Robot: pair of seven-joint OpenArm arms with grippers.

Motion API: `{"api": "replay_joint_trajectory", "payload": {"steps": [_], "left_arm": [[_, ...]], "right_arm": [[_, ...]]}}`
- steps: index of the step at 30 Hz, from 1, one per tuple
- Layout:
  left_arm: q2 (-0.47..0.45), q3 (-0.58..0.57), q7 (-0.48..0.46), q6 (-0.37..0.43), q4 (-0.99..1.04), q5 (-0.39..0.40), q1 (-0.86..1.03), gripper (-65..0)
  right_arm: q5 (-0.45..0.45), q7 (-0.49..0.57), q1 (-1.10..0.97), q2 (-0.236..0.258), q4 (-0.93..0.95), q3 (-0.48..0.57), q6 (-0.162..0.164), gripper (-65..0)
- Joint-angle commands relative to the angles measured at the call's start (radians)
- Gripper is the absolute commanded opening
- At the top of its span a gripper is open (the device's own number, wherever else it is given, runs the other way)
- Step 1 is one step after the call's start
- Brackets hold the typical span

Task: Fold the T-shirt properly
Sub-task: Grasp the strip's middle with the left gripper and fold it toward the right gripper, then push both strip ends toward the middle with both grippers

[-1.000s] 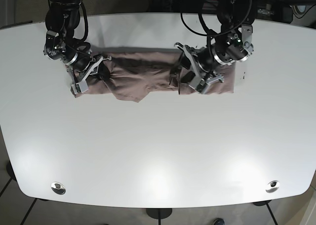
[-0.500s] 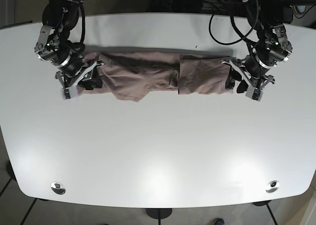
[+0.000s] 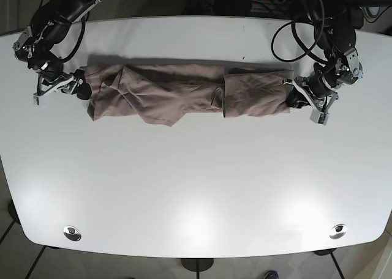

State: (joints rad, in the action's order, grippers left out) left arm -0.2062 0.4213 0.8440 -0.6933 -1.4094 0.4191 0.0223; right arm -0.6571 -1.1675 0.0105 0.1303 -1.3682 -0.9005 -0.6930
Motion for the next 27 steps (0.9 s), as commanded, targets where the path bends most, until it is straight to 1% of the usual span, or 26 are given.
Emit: {"api": "replay_joint_trajectory", "payload": {"steps": [1, 4, 7, 9, 10, 11, 12, 13, 15, 16, 18, 20, 22, 24, 25, 27], "left_arm": [[-0.009, -0.002, -0.016, -0.005, 0.011, 0.014, -0.015, -58.9], [-0.009, -0.002, -0.016, -0.005, 0.022, 0.014, -0.015, -58.9], [-0.008, -0.002, -0.016, -0.005, 0.022, 0.014, -0.011, -58.9], [-0.008, -0.002, -0.016, -0.005, 0.022, 0.014, -0.011, -58.9], [-0.008, -0.002, -0.016, -0.005, 0.022, 0.014, -0.009, -58.9], [-0.008, -0.002, -0.016, -0.005, 0.02, 0.014, -0.009, -58.9], [-0.006, -0.002, -0.016, -0.005, 0.018, 0.014, -0.009, -58.9], [-0.005, -0.002, -0.016, -0.005, 0.02, 0.014, -0.009, -58.9], [-0.002, -0.002, -0.016, -0.005, 0.02, 0.014, -0.008, -58.9], [0.003, -0.002, -0.015, -0.005, 0.02, 0.014, -0.008, -58.9], [0.041, -0.002, -0.013, -0.005, 0.022, 0.008, -0.006, -58.9], [0.077, -0.002, -0.009, -0.005, 0.022, -0.035, -0.006, -58.9], [0.113, -0.002, -0.009, -0.005, 0.022, -0.087, -0.006, -58.9], [0.17, -0.002, -0.009, -0.005, 0.022, -0.139, -0.009, -58.9], [0.204, -0.002, -0.01, -0.005, 0.022, -0.165, -0.014, -58.9], [0.25, -0.012, -0.013, -0.005, 0.022, -0.196, -0.015, -58.7]], "right_arm": [[-0.028, -0.012, -0.013, 0.009, -0.003, 0.047, -0.005, -21.1], [-0.071, -0.012, -0.017, 0.004, -0.003, 0.139, -0.005, -21.2], [-0.068, -0.007, -0.014, -0.019, -0.003, 0.18, -0.005, -21.4], [-0.066, -0.004, -0.014, -0.021, -0.003, 0.194, -0.005, -23.0], [-0.066, 0.004, -0.014, -0.022, -0.003, 0.194, -0.005, -27.4], [-0.066, 0.024, -0.016, -0.022, -0.003, 0.197, -0.005, -35.0], [-0.066, 0.047, -0.016, -0.021, -0.003, 0.197, 0.006, -50.6], [-0.066, 0.054, -0.016, -0.017, -0.003, 0.199, 0.023, -63.7], [-0.068, 0.056, -0.016, -0.016, -0.012, 0.199, 0.029, -61.4], [-0.068, 0.056, -0.016, -0.014, -0.033, 0.199, 0.029, -62.9], [-0.069, 0.056, -0.045, -0.008, -0.149, 0.199, 0.049, -63.3], [-0.069, 0.05, -0.071, -0.016, -0.279, 0.199, 0.074, -63.3], [-0.072, 0.001, -0.082, -0.019, -0.391, 0.199, 0.091, -63.3], [-0.076, -0.079, -0.077, -0.044, -0.515, 0.199, 0.091, -63.3], [-0.076, -0.124, -0.06, -0.065, -0.586, 0.199, 0.091, -63.3], [-0.08, -0.18, -0.04, -0.11, -0.643, 0.2, 0.083, -63.3]]}}
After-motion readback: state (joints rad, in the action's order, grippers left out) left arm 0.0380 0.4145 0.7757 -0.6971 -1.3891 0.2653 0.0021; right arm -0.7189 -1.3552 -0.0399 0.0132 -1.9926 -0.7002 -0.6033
